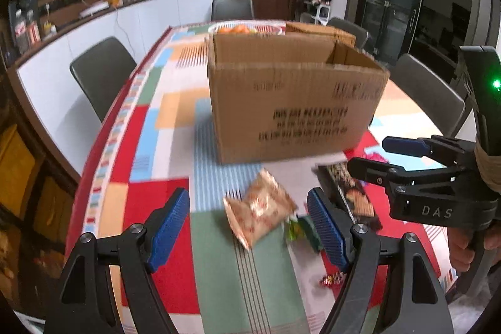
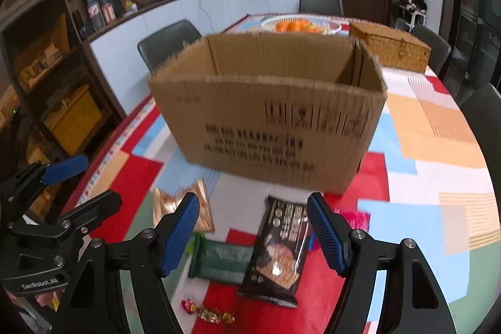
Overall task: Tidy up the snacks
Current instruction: 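Move both open tools back toward the snacks on the table, then grasp the gold cookie bag with the left tool while the right tool grasps the dark cracker pack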
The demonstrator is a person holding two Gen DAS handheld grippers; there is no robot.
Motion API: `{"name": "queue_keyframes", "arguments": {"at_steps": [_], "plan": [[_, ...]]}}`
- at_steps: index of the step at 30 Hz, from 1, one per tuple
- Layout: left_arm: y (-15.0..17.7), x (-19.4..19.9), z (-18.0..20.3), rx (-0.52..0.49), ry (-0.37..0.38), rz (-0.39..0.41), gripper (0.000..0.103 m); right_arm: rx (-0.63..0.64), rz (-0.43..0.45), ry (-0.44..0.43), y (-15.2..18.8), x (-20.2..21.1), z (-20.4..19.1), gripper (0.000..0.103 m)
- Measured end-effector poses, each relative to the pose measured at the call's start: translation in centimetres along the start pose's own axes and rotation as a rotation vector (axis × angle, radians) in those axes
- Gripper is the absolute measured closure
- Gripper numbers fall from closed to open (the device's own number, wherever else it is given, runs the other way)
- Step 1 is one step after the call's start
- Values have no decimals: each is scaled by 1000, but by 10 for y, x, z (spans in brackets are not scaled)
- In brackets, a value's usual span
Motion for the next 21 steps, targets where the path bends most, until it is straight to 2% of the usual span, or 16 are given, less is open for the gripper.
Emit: {"name": "queue_keyframes", "arguments": {"at_steps": [10, 17, 21], "plan": [[27, -30, 0, 14, 39, -88, 26, -36, -116, 6, 32, -26, 6, 31], [22, -51, -8, 12, 34, -80, 26, -97, -185, 18, 41, -53, 17, 31], [17, -66, -9, 17, 77, -88, 26, -130, -210, 22, 40, -64, 24, 31]]}}
Point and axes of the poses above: each gripper's, at about its wrist camera, not at the fingertips, and x roughly against the way its jaws point, z to its right, y to its underside, the point moved 4 cm from there along -x, roughly the way its jaws point, and after that the axes turned 8 degrees about -z, right-handed, at the moved point
